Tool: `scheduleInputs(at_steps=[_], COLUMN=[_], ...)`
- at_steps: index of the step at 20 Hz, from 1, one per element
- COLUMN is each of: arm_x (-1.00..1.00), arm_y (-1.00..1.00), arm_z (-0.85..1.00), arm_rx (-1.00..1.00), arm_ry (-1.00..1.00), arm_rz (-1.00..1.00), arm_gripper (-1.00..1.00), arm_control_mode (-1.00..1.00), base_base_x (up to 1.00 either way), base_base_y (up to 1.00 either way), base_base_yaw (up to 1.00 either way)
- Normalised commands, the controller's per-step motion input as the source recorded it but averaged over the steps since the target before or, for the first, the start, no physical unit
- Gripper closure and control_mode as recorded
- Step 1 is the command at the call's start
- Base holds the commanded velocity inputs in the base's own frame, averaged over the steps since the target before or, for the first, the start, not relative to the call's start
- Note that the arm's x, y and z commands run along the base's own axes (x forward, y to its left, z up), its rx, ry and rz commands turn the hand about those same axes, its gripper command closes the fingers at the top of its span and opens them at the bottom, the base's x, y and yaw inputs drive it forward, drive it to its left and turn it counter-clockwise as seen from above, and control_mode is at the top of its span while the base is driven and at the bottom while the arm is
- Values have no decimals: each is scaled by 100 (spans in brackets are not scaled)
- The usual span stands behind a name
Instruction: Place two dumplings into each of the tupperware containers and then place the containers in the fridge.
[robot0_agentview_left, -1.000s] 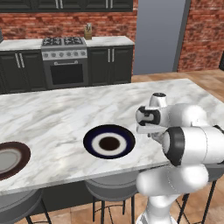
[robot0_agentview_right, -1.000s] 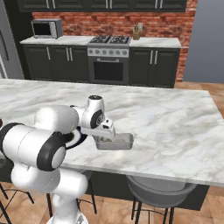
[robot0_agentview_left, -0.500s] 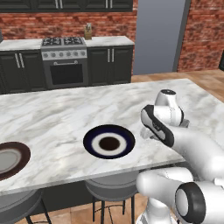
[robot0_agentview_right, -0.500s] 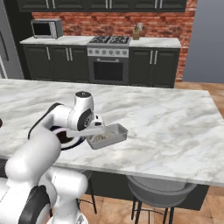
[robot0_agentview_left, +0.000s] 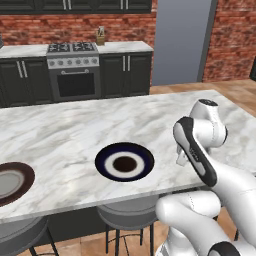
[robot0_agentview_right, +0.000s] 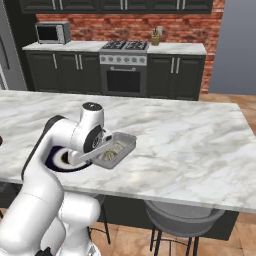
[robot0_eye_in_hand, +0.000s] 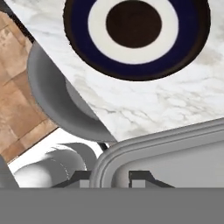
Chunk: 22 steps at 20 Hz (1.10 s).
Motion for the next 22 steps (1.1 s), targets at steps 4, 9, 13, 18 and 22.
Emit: scheduleInputs(at_steps=[4, 9, 13, 18, 22], arm_x=[-28, -28, -25, -9, -45], arm_y=[0, 1, 13, 30, 8], arm_z=[62, 29, 10, 46, 54], arm_rx=[1, -2, -9, -2, 0], arm_ry=[0, -1, -3, -12, -17], arm_rz=[46, 37, 32, 21, 8], arm_gripper=[100, 100, 100, 100, 100], arm_control_mode=[-100, -100, -100, -100, -100], base_base_x=[0, 0, 0, 0, 0], base_base_y=[0, 0, 0, 0, 0], base_base_yaw=[0, 0, 0, 0, 0])
